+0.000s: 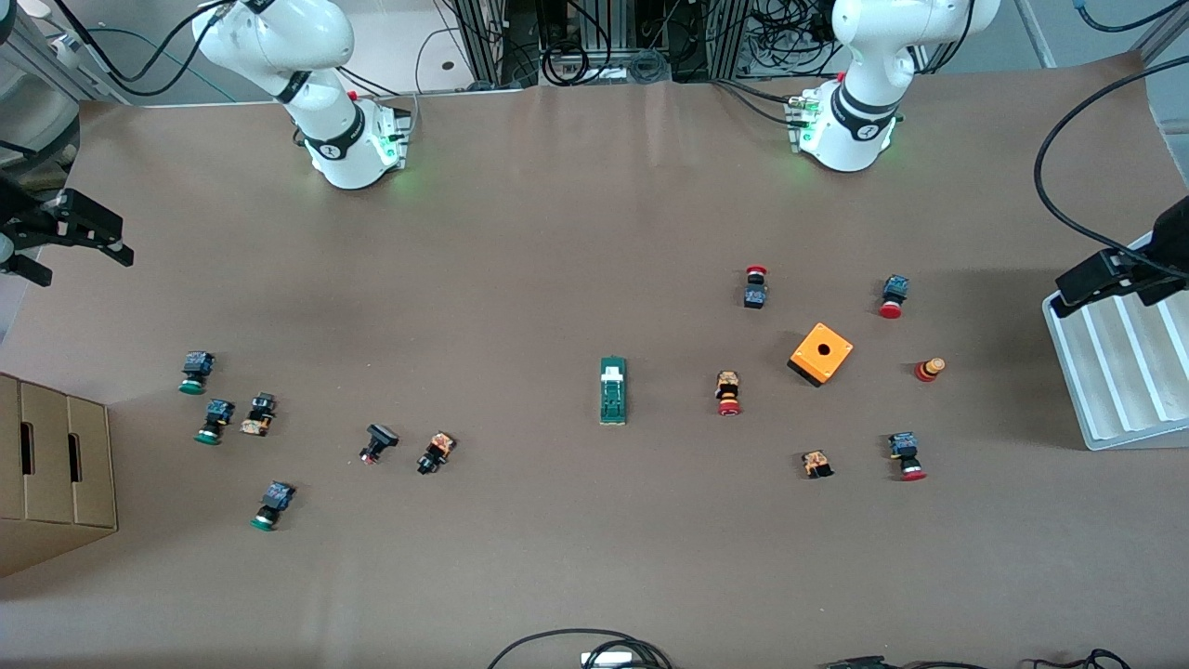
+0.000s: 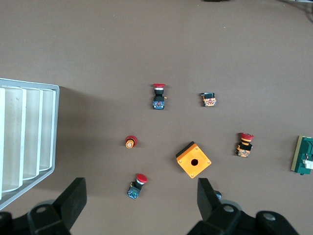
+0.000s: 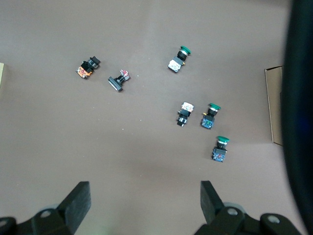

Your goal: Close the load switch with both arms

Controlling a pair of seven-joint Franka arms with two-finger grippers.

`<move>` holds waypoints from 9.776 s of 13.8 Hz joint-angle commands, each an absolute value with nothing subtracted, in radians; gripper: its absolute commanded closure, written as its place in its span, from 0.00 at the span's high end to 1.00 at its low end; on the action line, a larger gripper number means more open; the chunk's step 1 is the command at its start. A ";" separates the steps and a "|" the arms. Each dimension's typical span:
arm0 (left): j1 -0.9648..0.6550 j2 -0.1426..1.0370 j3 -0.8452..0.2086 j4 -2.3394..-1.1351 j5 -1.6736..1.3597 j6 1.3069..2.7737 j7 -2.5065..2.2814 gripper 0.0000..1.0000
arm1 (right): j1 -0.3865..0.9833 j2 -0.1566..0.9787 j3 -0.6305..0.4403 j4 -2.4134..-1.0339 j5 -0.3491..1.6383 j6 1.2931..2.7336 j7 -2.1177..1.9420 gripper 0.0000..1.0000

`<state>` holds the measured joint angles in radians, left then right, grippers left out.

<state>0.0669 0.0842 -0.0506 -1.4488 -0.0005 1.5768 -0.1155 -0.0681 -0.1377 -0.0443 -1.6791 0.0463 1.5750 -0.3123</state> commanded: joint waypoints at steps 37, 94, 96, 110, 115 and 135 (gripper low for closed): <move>-0.041 0.089 -0.077 -1.517 0.017 1.655 -0.087 1.00 | -0.048 -0.114 -0.048 -1.663 0.020 1.603 -0.319 1.00; -1.448 0.172 0.120 -1.865 1.000 1.813 -2.135 1.00 | 0.084 0.041 -0.048 -1.666 0.093 1.694 -0.158 1.00; -1.474 0.161 0.120 -1.911 1.041 1.815 -2.216 1.00 | 0.097 0.051 -0.048 -1.661 0.139 1.692 -0.076 1.00; -1.493 0.325 0.179 -1.988 1.307 1.948 -2.549 1.00 | 0.360 0.346 -0.075 -1.355 0.374 1.686 0.916 1.00; -1.480 0.328 0.178 -2.038 1.364 1.971 -2.539 1.00 | 0.431 0.420 -0.078 -1.312 0.374 1.732 1.158 1.00; -1.486 0.514 0.198 -2.120 1.584 1.936 -2.632 1.00 | 0.524 0.494 -0.156 -1.284 0.566 1.807 1.459 1.00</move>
<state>-1.4755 0.5180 0.1750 -2.0834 1.5234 1.9464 -2.5555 0.5021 0.4566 -0.1347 -1.3205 0.5252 1.7999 1.4111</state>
